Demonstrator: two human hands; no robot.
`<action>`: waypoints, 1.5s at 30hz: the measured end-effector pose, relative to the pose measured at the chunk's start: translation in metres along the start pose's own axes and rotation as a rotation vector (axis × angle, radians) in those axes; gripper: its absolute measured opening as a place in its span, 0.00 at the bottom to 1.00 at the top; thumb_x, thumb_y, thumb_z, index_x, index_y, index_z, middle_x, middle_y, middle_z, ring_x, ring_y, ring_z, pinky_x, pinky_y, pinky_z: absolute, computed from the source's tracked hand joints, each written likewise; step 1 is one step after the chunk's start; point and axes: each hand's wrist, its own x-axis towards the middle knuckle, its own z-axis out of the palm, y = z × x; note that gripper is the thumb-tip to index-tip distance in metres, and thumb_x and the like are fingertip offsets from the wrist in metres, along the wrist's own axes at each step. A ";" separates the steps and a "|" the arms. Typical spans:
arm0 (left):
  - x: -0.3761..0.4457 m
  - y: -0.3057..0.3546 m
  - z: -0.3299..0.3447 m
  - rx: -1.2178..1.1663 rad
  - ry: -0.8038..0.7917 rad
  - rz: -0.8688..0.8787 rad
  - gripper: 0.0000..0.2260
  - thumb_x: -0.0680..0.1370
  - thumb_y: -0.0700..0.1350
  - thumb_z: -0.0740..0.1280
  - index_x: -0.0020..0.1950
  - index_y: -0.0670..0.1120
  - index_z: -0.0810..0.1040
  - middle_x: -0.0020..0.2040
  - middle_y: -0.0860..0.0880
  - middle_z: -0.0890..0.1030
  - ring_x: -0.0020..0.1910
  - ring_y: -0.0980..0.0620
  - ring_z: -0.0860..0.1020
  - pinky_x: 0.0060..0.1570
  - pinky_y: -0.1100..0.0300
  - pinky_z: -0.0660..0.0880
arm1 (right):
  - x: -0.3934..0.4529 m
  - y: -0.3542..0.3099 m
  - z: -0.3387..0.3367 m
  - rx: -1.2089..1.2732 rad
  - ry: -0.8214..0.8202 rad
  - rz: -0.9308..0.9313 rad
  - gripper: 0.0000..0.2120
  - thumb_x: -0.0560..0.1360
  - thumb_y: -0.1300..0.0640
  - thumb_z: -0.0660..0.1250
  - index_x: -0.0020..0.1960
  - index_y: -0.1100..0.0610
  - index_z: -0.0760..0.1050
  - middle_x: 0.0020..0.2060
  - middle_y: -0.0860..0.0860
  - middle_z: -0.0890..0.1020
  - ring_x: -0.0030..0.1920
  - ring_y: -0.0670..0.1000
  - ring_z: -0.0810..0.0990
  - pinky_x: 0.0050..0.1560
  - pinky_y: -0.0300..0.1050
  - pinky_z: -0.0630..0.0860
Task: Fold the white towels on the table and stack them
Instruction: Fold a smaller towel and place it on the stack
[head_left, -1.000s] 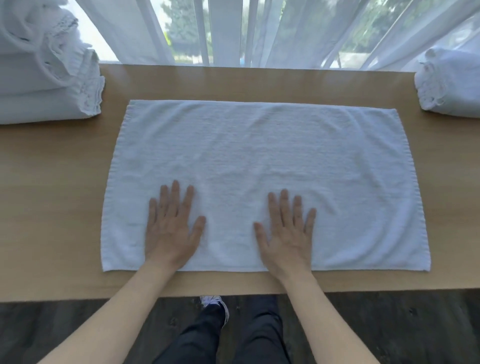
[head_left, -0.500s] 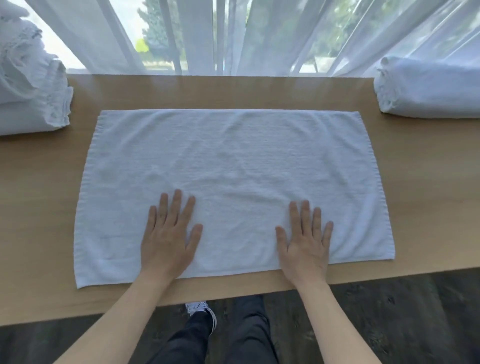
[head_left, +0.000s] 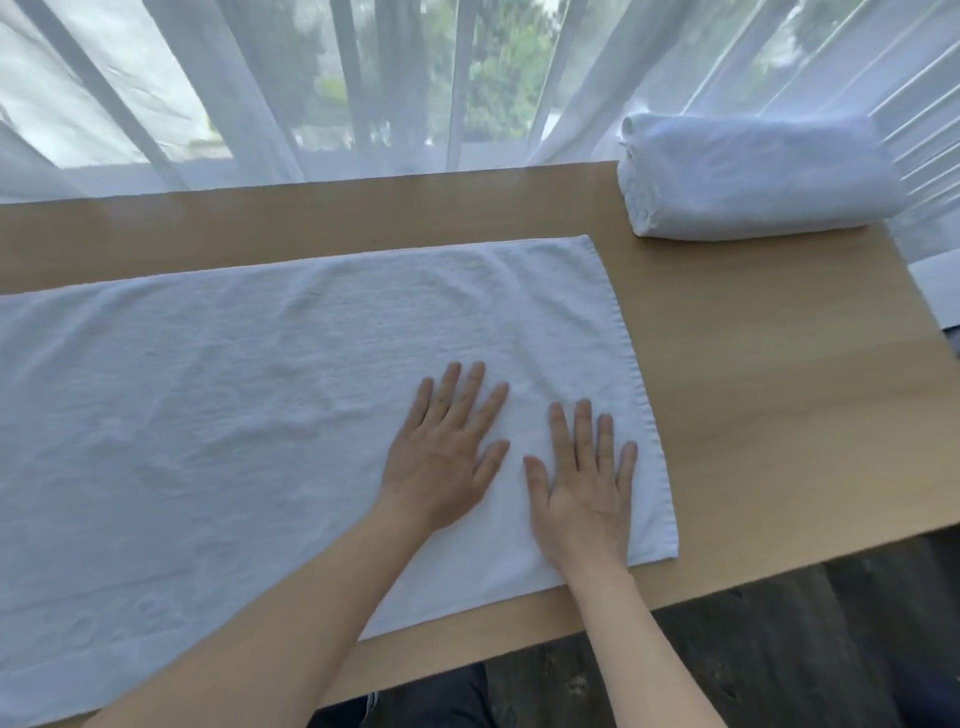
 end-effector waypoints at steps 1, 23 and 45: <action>0.014 0.006 -0.001 0.011 0.002 0.029 0.29 0.83 0.61 0.44 0.83 0.54 0.49 0.83 0.48 0.44 0.82 0.46 0.40 0.79 0.46 0.42 | 0.006 0.007 -0.002 0.019 0.011 0.009 0.31 0.80 0.34 0.32 0.80 0.43 0.30 0.79 0.45 0.32 0.78 0.48 0.28 0.78 0.57 0.31; 0.242 0.074 -0.040 -0.175 0.249 -0.167 0.16 0.79 0.58 0.67 0.58 0.47 0.76 0.55 0.48 0.77 0.56 0.46 0.73 0.52 0.56 0.66 | 0.040 0.059 -0.035 0.350 0.336 0.292 0.22 0.79 0.52 0.68 0.68 0.63 0.73 0.58 0.60 0.76 0.55 0.61 0.74 0.55 0.60 0.73; 0.227 0.042 -0.080 -0.895 0.248 -0.487 0.06 0.76 0.45 0.65 0.44 0.56 0.77 0.39 0.56 0.75 0.36 0.56 0.78 0.37 0.59 0.76 | 0.026 0.037 -0.059 0.799 0.054 0.119 0.20 0.81 0.37 0.57 0.35 0.48 0.65 0.24 0.45 0.67 0.25 0.46 0.64 0.29 0.42 0.61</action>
